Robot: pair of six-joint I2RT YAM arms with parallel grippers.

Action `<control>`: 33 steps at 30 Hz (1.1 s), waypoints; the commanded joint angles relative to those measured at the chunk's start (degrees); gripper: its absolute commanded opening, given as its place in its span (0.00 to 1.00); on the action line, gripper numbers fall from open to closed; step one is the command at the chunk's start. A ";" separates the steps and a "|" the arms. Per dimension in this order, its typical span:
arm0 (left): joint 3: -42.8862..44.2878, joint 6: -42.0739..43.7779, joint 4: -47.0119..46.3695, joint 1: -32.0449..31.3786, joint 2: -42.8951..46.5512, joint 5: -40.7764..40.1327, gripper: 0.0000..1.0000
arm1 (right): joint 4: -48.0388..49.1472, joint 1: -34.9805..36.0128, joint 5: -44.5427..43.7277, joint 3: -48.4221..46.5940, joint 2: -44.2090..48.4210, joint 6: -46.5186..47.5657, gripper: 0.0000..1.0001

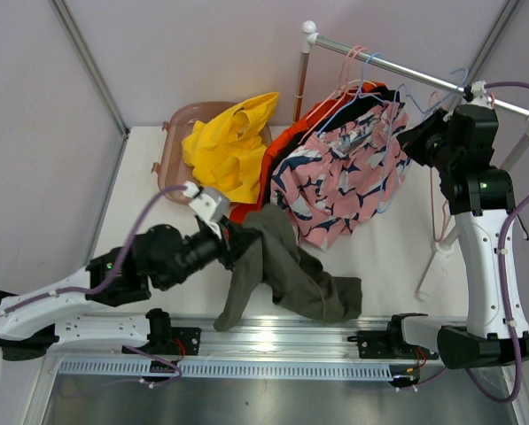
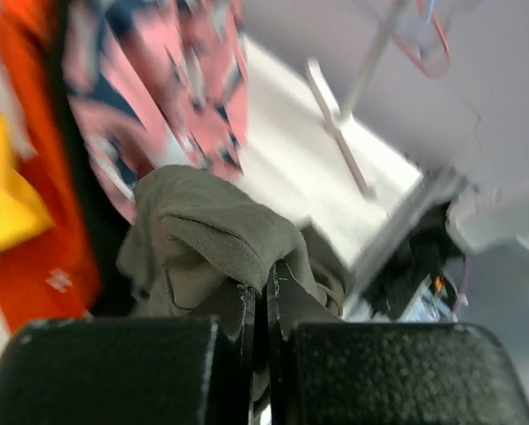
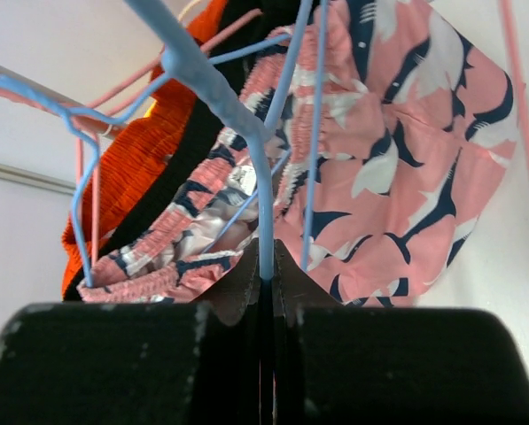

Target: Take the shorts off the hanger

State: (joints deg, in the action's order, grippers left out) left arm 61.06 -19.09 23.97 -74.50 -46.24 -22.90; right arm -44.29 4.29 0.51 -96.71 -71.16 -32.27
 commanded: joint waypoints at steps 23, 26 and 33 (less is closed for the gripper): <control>82.81 17.62 8.92 50.84 -43.49 16.12 0.00 | 4.21 -5.52 6.25 15.83 11.83 0.72 0.99; 81.68 9.45 1.98 60.06 -48.84 25.06 0.00 | 5.27 -5.53 7.48 19.17 14.28 0.02 0.99; 75.27 6.79 -4.72 65.36 -64.93 27.12 0.00 | 2.02 -5.53 5.38 19.11 18.68 1.77 0.99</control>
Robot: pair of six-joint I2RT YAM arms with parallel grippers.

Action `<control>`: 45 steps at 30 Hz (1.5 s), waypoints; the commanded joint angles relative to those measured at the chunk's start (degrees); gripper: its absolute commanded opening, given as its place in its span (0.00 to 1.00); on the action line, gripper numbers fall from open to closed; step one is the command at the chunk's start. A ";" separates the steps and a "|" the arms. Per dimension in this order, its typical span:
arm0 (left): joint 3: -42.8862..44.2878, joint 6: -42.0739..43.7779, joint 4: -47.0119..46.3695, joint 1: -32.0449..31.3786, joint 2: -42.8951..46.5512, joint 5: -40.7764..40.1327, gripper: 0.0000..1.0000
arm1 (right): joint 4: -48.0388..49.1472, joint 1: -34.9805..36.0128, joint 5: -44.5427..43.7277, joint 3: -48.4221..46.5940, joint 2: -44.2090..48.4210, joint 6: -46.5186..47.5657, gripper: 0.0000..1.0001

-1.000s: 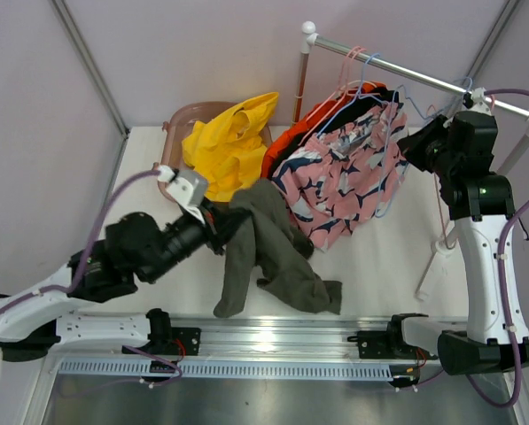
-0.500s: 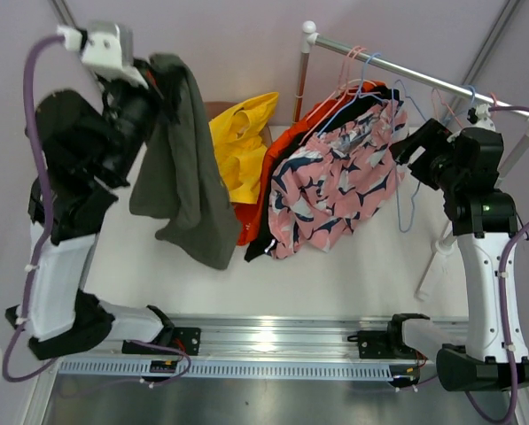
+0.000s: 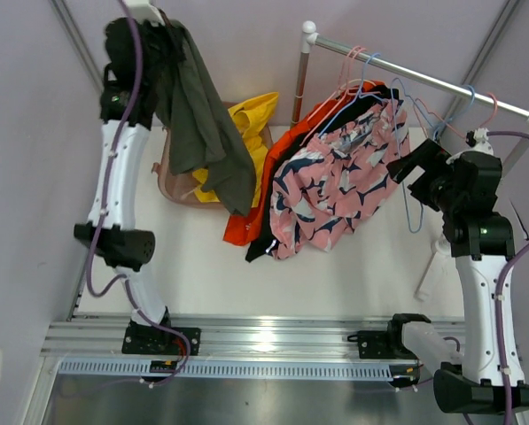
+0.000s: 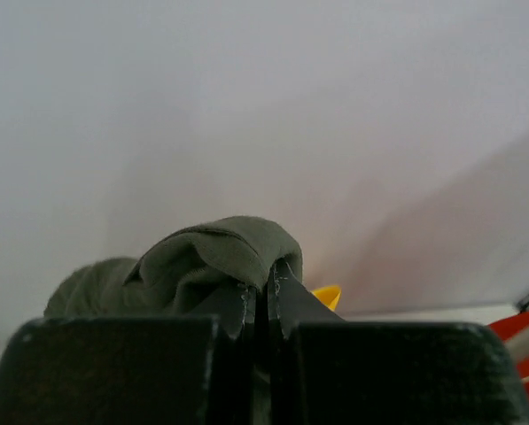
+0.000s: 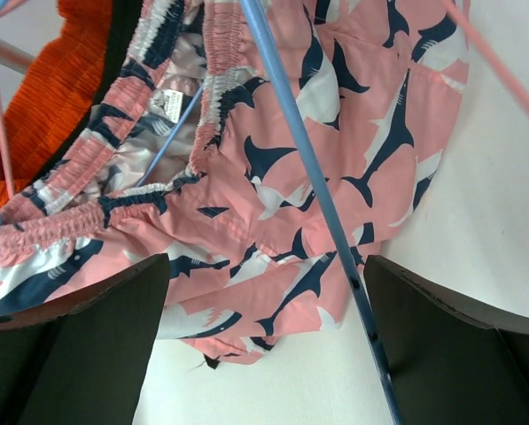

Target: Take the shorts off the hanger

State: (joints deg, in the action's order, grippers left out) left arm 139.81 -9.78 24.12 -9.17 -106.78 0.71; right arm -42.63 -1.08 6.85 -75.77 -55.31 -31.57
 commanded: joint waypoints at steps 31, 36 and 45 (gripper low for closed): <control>-86.71 -1.82 -5.40 -3.14 61.87 5.96 0.99 | 18.11 18.65 -6.14 -19.57 -17.16 -3.94 0.98; -87.60 -1.56 -5.22 -3.22 60.90 5.09 0.99 | 19.94 21.12 -8.69 -23.55 -23.08 -3.93 0.93; -89.27 -1.73 -6.45 -3.14 62.84 5.09 0.99 | 22.15 21.38 -10.54 -22.06 -26.16 -4.90 0.40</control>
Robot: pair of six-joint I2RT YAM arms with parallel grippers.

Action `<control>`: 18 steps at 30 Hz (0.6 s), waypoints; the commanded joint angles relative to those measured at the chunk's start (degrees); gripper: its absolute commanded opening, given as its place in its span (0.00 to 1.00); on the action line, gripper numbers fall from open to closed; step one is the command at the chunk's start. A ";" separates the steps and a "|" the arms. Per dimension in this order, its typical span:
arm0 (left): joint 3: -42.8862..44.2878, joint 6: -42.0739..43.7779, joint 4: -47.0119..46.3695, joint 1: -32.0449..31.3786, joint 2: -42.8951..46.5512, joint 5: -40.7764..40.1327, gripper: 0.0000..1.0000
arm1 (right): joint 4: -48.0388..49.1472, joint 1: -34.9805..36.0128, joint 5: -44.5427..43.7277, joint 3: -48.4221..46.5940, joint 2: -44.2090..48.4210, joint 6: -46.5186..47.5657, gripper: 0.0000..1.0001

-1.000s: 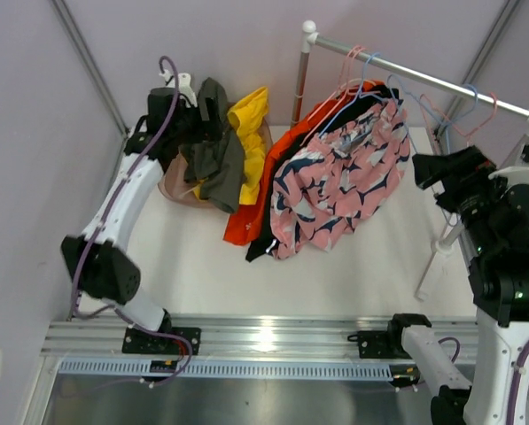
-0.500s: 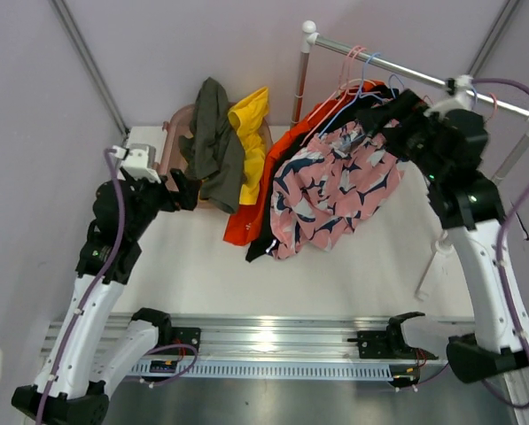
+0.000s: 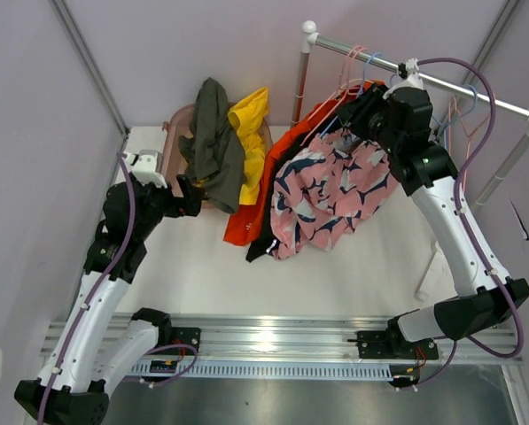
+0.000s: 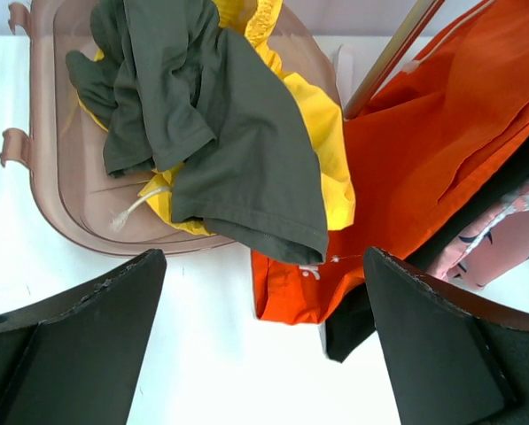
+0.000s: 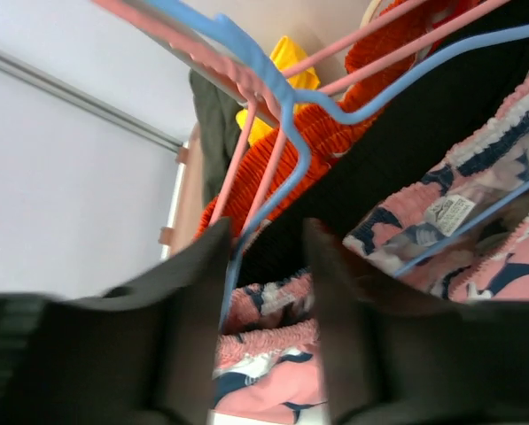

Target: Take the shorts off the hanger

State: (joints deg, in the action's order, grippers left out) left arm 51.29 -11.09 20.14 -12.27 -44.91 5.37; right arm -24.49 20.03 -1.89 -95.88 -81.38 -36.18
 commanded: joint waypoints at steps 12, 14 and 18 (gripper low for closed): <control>-1.10 -0.42 -2.12 -0.03 0.96 0.44 0.99 | 4.19 0.71 -2.68 0.95 -0.35 -0.64 0.00; -1.28 -0.16 -2.04 -0.03 1.13 0.17 0.99 | 4.01 0.71 -2.68 1.13 0.26 -0.90 0.00; -1.63 0.46 -3.34 -0.03 1.84 2.18 0.99 | 4.10 0.80 -3.21 2.27 2.97 -0.91 0.00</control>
State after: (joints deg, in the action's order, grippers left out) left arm 50.28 -11.05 19.75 -12.27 -44.51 5.45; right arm -22.31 20.45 -4.43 -94.06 -81.34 -37.52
